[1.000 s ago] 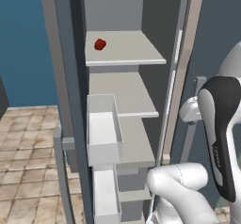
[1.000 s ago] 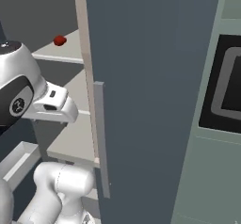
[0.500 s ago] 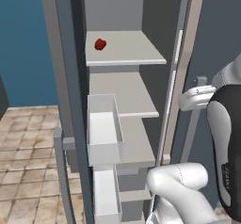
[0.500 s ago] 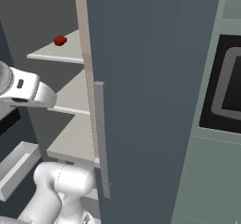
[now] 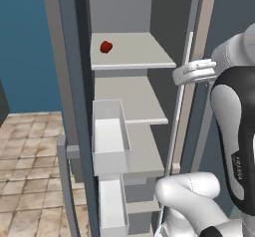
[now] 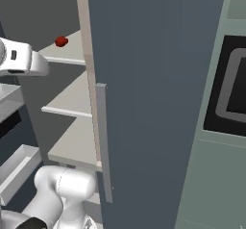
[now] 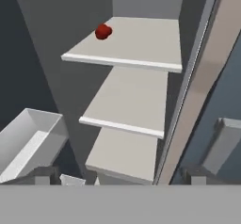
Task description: Take the bell pepper and mushroom out of the freezer and place them in the tupperware container on the counter. Then put the tupperware containing the vegetables back in the freezer.
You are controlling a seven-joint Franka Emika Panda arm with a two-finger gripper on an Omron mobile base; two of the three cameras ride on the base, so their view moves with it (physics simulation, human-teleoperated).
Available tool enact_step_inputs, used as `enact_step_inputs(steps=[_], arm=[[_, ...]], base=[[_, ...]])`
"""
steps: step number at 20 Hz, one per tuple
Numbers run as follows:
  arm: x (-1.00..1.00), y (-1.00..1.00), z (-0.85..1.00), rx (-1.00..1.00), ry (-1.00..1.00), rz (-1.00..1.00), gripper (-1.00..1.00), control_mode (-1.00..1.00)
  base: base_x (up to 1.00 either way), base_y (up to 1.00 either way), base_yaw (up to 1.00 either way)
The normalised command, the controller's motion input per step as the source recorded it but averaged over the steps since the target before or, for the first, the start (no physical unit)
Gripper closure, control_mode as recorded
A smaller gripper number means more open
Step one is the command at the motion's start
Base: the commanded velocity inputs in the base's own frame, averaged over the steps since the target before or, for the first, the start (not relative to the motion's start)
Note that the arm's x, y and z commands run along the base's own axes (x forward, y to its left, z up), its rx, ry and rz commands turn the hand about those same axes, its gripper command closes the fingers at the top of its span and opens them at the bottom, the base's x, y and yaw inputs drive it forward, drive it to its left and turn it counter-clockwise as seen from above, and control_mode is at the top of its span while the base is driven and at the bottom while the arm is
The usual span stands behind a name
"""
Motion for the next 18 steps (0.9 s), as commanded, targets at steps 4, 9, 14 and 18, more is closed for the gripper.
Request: enact_step_inputs(steps=[4, 9, 14, 18], arm=[[0.99, 0.32, 0.08, 0.05, -0.02, 0.09, -1.00, -1.00], [0.86, 0.24, 0.00, 0.06, 0.00, 0.09, -1.00, -1.00], [0.68, 0.33, -0.01, 0.06, -0.02, 0.08, -1.00, -1.00], [0.78, 0.21, 0.00, 0.03, -0.01, 0.03, -1.00, -1.00]], base=[[0.00, 0.00, 0.00], [0.00, 0.00, 0.00], [0.00, 0.00, 0.00], [0.00, 0.00, 0.00]])
